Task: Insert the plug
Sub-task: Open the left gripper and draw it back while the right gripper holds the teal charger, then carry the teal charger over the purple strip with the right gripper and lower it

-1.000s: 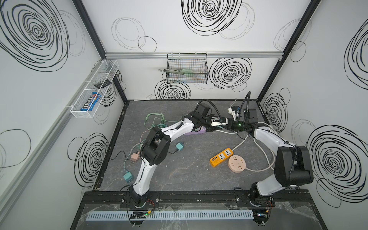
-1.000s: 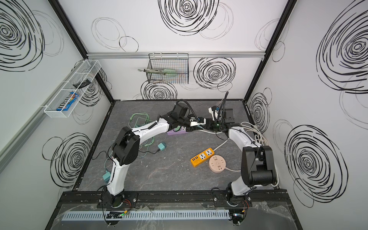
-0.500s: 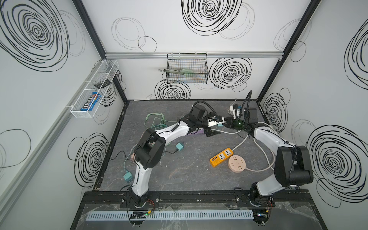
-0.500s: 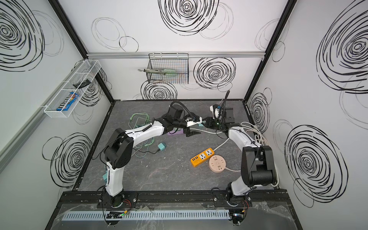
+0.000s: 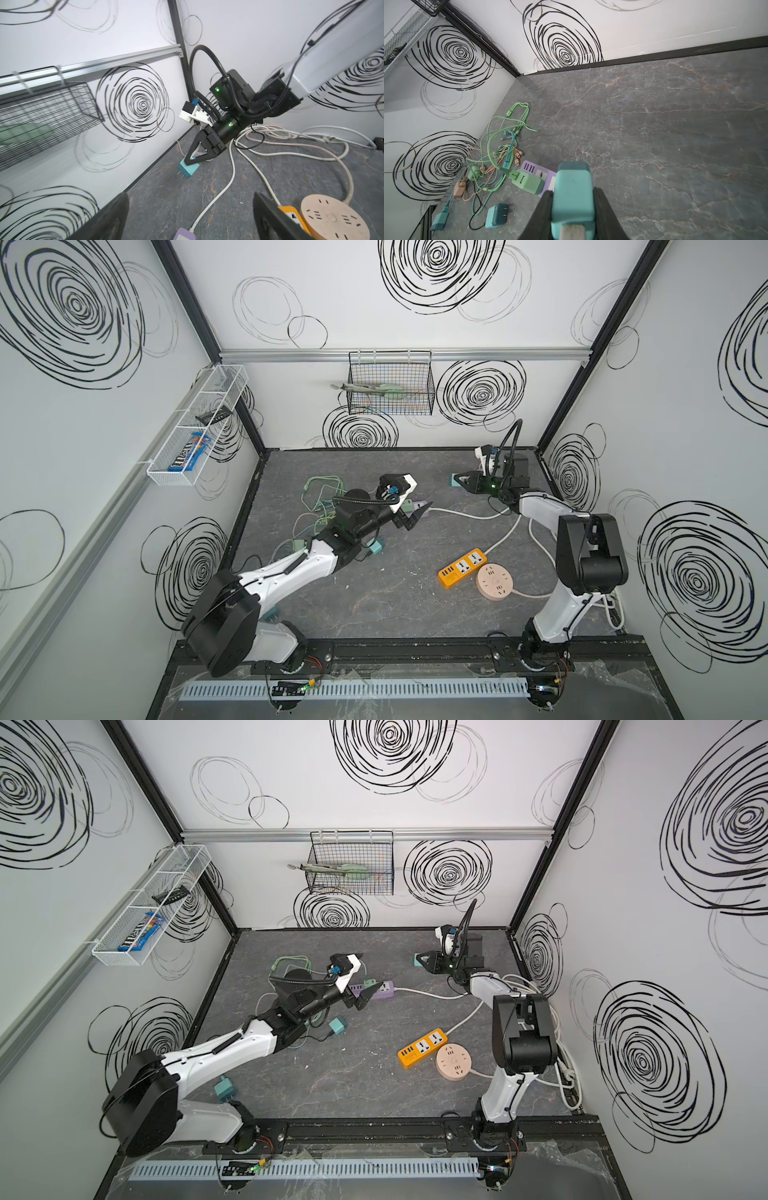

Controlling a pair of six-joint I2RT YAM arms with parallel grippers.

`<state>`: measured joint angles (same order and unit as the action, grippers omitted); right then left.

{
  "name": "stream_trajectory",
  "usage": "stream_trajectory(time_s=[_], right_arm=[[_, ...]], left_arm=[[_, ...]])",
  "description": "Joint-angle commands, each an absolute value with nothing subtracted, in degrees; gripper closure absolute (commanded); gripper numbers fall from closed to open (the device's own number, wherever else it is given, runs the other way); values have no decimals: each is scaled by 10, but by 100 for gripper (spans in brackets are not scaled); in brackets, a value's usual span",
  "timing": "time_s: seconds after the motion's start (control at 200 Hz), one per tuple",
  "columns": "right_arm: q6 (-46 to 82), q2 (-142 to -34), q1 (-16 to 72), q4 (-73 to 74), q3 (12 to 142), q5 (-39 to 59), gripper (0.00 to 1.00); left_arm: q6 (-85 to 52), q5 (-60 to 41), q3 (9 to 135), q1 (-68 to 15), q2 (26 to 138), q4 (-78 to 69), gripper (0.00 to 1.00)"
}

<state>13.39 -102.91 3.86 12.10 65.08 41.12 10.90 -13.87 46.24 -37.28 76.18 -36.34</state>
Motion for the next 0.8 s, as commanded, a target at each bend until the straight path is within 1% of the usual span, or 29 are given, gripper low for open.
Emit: stream_trajectory(time_s=[0.0, 0.055, 0.16, 0.24, 0.35, 0.39, 0.475, 0.65, 0.71, 0.795], right_arm=[[36, -1035, 41, 133, 684, 462, 100], [-27, -1045, 42, 97, 701, 486, 100], [-169, -1069, 45, -30, 753, 531, 100], [-267, -1080, 46, -100, 774, 557, 100], [-376, -1076, 56, -139, 769, 582, 100], [-406, -1073, 62, -143, 765, 578, 100], [-466, -1074, 76, -156, 766, 564, 100], [-635, -1112, 100, -302, 845, 547, 100], [-683, -1132, 112, -356, 881, 526, 100], [-710, -1160, 128, -403, 929, 482, 100]], left_arm=[[63, -61, 431, -385, 704, -365, 4], [68, -30, 421, -399, 680, -326, 4], [79, 20, 402, -429, 644, -273, 4], [72, 39, 374, -443, 621, -288, 4], [30, 82, 336, -444, 596, -332, 4], [17, 103, 328, -441, 592, -358, 4], [-11, 132, 326, -429, 592, -346, 4], [-69, 215, 353, -406, 600, -253, 4], [-84, 216, 352, -392, 596, -237, 4], [-109, 203, 347, -370, 586, -222, 4]])
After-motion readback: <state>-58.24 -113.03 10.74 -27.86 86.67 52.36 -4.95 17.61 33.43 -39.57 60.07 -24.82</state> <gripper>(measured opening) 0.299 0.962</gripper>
